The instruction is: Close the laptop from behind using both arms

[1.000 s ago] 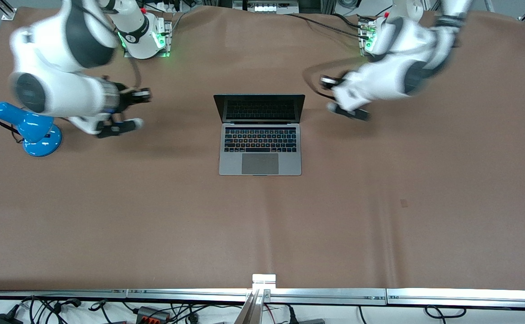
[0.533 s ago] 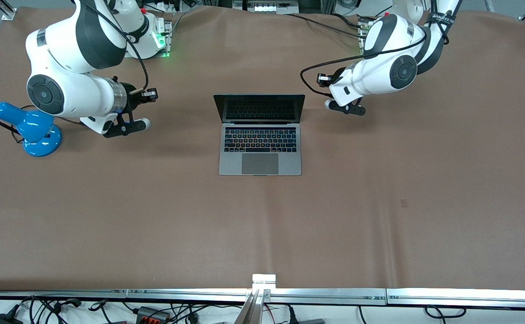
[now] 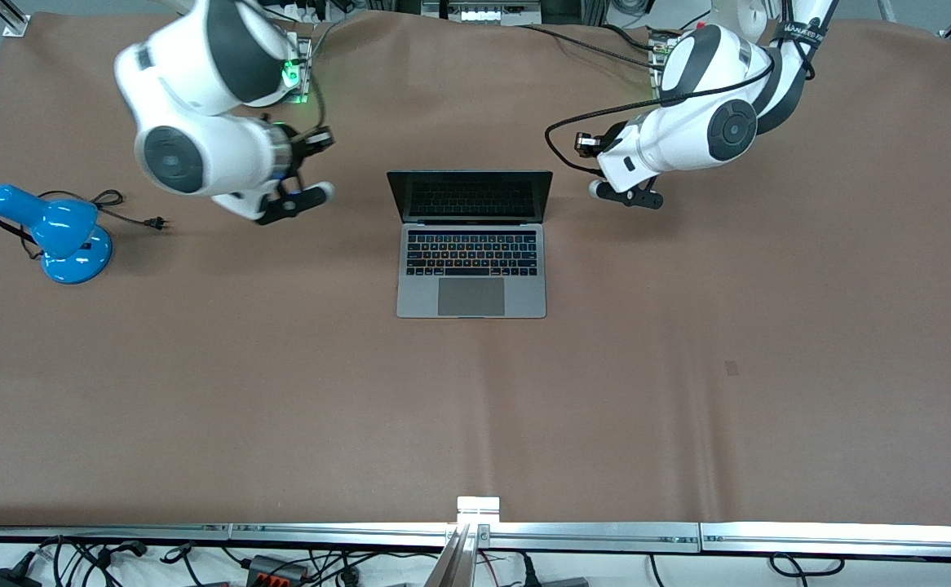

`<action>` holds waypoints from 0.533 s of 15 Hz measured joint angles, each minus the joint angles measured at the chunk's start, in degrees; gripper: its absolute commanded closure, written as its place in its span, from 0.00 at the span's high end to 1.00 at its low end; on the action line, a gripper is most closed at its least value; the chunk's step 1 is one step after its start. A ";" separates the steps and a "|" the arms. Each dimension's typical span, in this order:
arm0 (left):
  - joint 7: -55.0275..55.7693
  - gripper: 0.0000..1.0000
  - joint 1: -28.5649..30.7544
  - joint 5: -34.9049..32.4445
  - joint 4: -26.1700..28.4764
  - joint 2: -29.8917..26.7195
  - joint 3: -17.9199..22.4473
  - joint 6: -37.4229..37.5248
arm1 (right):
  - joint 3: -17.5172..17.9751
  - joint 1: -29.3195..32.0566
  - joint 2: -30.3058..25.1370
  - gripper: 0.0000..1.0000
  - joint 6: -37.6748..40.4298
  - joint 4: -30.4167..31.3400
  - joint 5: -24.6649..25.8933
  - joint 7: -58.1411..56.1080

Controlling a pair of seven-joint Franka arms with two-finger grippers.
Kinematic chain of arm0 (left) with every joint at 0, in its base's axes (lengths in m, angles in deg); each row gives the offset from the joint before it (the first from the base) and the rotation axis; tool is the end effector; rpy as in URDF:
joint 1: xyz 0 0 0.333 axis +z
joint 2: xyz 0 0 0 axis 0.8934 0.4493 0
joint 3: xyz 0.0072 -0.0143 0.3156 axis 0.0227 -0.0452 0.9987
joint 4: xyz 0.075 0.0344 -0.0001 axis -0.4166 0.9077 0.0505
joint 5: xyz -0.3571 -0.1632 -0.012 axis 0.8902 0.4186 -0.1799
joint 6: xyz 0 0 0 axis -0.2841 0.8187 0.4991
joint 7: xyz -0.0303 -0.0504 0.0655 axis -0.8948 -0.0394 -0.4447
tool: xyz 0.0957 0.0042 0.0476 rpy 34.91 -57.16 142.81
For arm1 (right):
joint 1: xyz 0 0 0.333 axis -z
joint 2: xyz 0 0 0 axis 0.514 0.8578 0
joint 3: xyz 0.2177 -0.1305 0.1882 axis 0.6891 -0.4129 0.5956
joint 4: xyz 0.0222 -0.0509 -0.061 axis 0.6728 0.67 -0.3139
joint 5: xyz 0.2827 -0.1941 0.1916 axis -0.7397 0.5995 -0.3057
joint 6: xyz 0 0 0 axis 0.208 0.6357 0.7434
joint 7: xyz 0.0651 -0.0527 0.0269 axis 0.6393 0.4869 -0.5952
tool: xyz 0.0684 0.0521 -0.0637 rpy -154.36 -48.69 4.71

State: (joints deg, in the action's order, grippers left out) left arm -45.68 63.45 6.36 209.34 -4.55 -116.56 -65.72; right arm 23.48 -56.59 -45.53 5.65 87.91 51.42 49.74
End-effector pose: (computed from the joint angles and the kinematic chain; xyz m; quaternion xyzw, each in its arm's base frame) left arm 0.4044 -0.2660 0.3575 0.9543 -0.0263 -0.2326 0.1860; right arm 0.4578 0.2666 0.4097 -0.9351 -0.1628 0.3011 0.0919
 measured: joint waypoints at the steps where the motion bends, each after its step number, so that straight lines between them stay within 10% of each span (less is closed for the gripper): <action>1: 0.00 0.01 0.00 0.00 0.00 0.00 0.00 0.01 | 0.03 -1.48 1.08 0.00 -0.62 0.21 -0.09 0.02; 8: 0.00 0.01 -0.06 0.00 0.17 0.14 -0.03 -0.37 | 0.11 -9.34 5.50 0.00 -5.02 1.60 -1.83 0.43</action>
State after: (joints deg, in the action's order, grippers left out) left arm -45.68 63.40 6.36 209.50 -4.41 -116.59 -66.09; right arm 23.59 -65.93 -40.03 0.63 89.51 49.59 50.17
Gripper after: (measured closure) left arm 0.991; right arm 0.991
